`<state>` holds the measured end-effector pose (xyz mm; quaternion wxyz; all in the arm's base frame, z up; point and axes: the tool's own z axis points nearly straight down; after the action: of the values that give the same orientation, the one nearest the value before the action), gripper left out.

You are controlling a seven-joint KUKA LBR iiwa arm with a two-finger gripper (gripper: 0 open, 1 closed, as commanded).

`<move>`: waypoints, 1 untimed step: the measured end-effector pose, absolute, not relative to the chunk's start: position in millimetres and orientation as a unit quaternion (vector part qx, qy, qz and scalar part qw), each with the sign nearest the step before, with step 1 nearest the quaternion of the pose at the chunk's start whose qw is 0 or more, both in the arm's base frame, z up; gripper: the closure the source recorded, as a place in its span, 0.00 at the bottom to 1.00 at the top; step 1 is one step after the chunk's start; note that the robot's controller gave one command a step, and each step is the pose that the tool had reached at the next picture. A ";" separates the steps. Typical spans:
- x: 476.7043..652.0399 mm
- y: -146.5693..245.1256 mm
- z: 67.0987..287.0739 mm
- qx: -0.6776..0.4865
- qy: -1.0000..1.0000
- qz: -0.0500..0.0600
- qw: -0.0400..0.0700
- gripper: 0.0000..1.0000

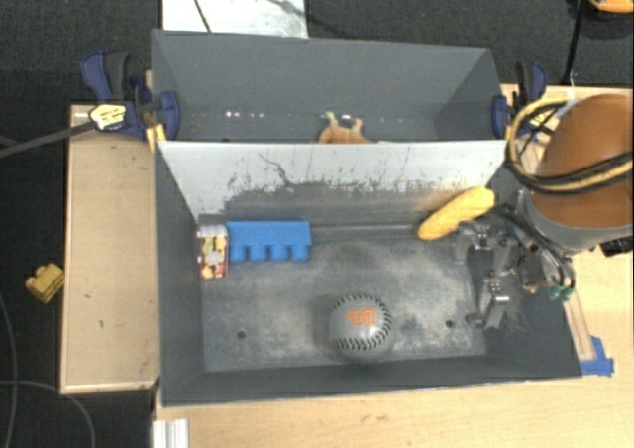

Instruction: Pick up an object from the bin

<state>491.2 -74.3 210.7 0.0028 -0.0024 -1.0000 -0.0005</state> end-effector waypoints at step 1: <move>492.8 -74.0 215.2 -0.001 -1.000 0.000 -0.001 0.00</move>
Offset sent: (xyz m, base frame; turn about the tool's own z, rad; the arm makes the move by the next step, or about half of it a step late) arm 0.0141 0.1700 -0.1407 -0.4392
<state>492.8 -74.0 215.2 -0.0014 -0.0008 -1.0000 0.0001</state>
